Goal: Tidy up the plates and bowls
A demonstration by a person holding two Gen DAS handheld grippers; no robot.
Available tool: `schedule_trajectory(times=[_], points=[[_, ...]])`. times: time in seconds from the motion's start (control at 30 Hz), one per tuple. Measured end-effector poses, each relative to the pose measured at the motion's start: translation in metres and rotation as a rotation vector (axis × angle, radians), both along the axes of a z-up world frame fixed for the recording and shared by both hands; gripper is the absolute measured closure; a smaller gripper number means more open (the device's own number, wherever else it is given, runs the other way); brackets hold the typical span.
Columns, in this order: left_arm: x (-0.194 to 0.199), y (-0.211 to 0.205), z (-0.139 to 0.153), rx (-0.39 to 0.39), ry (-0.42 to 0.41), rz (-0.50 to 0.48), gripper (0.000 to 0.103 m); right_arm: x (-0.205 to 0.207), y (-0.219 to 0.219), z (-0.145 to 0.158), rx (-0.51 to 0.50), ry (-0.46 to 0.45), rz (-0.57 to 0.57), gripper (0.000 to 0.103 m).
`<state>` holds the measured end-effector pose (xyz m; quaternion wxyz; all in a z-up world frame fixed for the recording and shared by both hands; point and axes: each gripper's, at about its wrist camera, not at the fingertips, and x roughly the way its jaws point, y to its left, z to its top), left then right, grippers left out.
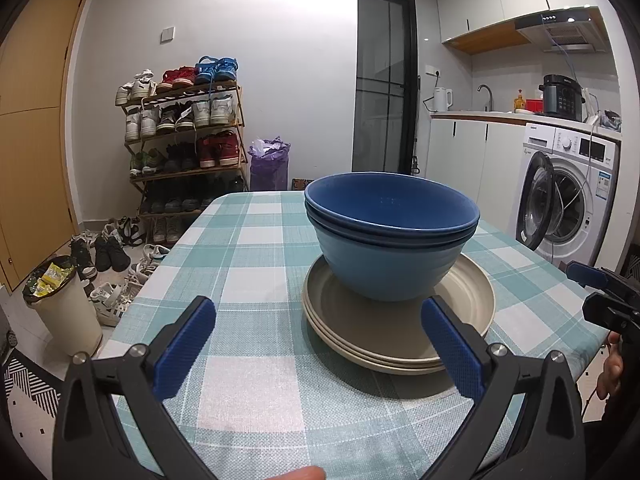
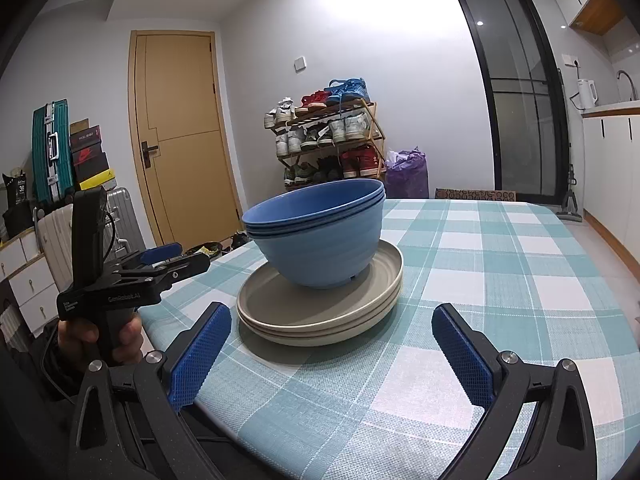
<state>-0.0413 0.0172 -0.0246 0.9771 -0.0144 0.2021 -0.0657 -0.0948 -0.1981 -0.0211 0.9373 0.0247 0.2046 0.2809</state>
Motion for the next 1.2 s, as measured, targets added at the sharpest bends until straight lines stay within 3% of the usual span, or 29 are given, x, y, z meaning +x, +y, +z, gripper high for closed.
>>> schedule_trajectory(times=[1.2], points=[[0.0017,0.0038,-0.0008,0.002,-0.001,0.016,0.000,0.0011,-0.0003,-0.0020,-0.005,-0.027,-0.013,0.001]])
